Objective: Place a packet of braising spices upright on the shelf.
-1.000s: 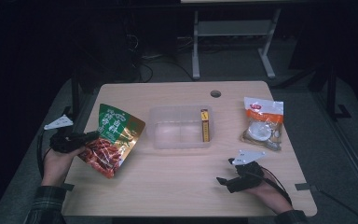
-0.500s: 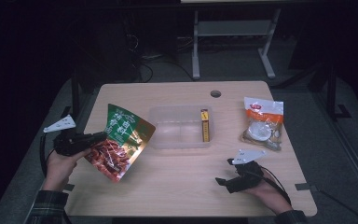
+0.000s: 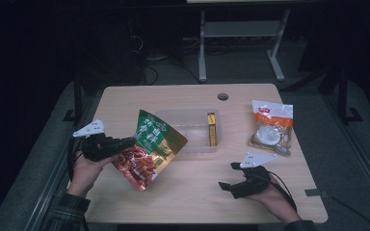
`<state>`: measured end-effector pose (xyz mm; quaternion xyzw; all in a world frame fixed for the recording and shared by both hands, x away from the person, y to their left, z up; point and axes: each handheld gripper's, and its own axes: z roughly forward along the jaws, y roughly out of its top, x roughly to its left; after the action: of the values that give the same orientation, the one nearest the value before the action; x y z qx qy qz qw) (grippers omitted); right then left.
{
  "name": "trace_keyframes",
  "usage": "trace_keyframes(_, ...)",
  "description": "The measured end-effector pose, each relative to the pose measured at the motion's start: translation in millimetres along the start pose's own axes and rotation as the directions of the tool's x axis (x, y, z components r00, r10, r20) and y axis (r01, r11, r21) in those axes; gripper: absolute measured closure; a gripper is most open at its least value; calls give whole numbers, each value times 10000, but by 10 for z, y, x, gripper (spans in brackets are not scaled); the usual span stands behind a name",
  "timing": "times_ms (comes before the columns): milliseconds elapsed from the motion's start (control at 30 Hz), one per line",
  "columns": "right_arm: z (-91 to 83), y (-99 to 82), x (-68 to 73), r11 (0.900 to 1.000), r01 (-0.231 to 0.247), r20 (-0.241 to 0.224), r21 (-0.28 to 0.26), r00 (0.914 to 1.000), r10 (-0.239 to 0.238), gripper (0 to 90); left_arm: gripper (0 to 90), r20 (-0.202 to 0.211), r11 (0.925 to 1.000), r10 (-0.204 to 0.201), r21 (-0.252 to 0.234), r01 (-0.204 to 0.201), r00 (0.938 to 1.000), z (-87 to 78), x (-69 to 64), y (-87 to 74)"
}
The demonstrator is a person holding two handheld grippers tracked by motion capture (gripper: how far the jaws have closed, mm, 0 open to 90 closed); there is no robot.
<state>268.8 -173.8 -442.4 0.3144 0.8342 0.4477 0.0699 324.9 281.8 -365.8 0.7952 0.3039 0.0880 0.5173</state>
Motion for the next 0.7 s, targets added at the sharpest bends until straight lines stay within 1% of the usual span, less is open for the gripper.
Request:
trace_keyframes(33,1,20,-2,9999,-85,-63,-77,9999,85,137,900,39,10000,5,2,-5,10000,37,-24,9)
trace_keyframes(133,13,93,8,9988,-132,-185,-464,9998,124,137,900,176,9998,155,78,-156,9997,141,-79,32)
trace_keyframes(200,22,141,27,9978,-81,-279,-652,9996,63,136,900,281,9998,179,80,-181,9994,205,-111,41)
trace_keyframes(300,47,198,51,9960,-67,-426,-892,9991,29,135,900,290,9998,200,61,-201,9994,254,-145,43)
trace_keyframes(367,82,253,59,9940,-67,-594,-1096,9982,2,135,900,366,9996,263,-52,-261,9990,329,-207,45)
trace_keyframes(533,205,366,93,9908,-141,-944,-1345,9955,14,138,900,662,9995,276,-158,-266,9974,418,-303,69)
trace_keyframes(600,261,404,111,9893,-140,-1055,-1454,9944,-15,140,900,810,9991,414,-148,-404,9958,460,-332,81)
trace_keyframes(700,325,450,143,9889,-119,-1151,-1482,9933,-53,143,900,991,9988,485,-134,-474,9939,527,-382,88)
